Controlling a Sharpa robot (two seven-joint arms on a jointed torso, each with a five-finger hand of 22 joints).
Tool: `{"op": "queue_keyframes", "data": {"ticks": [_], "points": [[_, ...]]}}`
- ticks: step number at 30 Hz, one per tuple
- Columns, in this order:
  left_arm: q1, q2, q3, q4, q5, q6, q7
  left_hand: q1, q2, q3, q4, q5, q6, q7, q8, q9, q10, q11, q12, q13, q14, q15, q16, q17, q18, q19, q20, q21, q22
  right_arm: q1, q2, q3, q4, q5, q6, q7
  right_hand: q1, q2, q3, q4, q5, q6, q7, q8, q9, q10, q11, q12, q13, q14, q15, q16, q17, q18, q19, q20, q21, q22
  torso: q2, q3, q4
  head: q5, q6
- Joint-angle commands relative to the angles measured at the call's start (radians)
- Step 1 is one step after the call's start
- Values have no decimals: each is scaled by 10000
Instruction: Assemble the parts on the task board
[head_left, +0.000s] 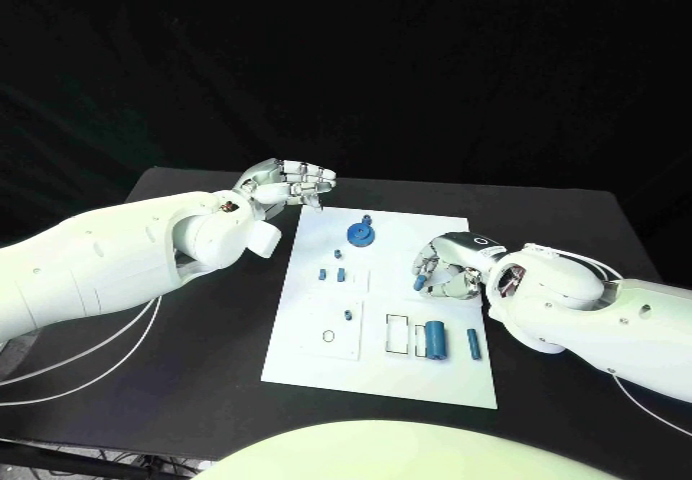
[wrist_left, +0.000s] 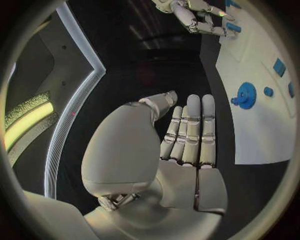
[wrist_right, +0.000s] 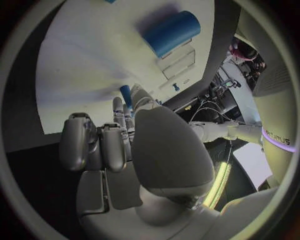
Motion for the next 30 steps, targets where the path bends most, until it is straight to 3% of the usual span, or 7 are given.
{"op": "queue_keyframes", "data": {"ticks": [1, 9, 13, 20, 23, 30], "points": [[11, 7, 8, 16, 25, 148, 20, -87, 2, -7, -42, 45, -56, 201, -30, -4, -64, -14, -12, -9, -41, 62, -30, -11, 140, -66, 8, 22, 13, -25, 42, -3, -1, 39, -183, 137, 0, 70, 350, 8, -74, 130, -15, 24, -17, 273, -29, -144, -20, 366, -86, 31, -31, -69, 428, -85, 97, 1164, -2, -3, -9, 1, -10], [11, -3, 8, 18, 25, 155, 5, -109, 11, -12, -34, 45, -60, 204, -30, -4, -73, -11, -10, -10, -40, 66, -30, -11, 139, -68, 12, 18, 10, -48, 88, -3, -54, 27, -283, 169, -403, -364, 2047, -37, -297, 396, -61, -51, -53, 1145, -116, -945, -9, 378, -161, 63, -36, -103, 470, -154, 245, 1262, -2, 5, -5, -5, -31], [11, -6, 8, 17, 25, 155, -2, -109, 11, -12, -34, 45, -60, 204, -30, -4, -73, -11, -10, -10, -40, 66, -30, -11, 139, -68, 12, 18, 10, -53, 98, -3, -85, -17, -261, 144, -528, -485, 2445, -82, -340, 495, -73, -27, -20, 1336, -138, -1096, 6, 389, -168, 90, 2, -111, 482, -177, 301, 1297, -5, 4, -11, -7, -33], [11, -5, 8, 15, 25, 154, -11, -135, 19, -19, -25, 45, -66, 205, -30, -3, -85, -8, -7, -10, -39, 70, -29, -12, 138, -72, 17, 10, 6, -60, 121, -3, -97, -92, -254, 133, -581, -532, 2867, -186, -400, 669, -70, 47, 43, 1482, -148, -1234, 20, 401, -175, 127, 57, -127, 499, -188, 382, 1343, 0, 8, -12, -21, -35], [11, -3, 8, 14, 25, 154, -14, -135, 19, -19, -25, 45, -66, 205, -30, -3, -85, -8, -7, -10, -39, 70, -29, -12, 138, -72, 17, 10, 6, -63, 134, -3, -92, -128, -253, 139, -660, -535, 3271, -306, -691, 847, -82, 130, 112, 1590, -157, -1348, 35, 412, -182, 162, 111, -142, 513, -193, 459, 1388, -4, 7, -9, -40, -42], [11, -3, 8, 12, 25, 149, -20, -135, 19, -19, -25, 45, -66, 205, -30, -3, -85, -8, -7, -10, -39, 70, -29, -12, 138, -72, 17, 10, 6, -75, 144, -4, -90, -219, -349, 134, -767, -288, 3881, -629, -787, 1199, -170, 390, 312, 1785, -217, -1455, 78, 452, -226, 272, 310, -187, 557, -226, 718, 1518, -5, 4, -4, -67, -65]]}}
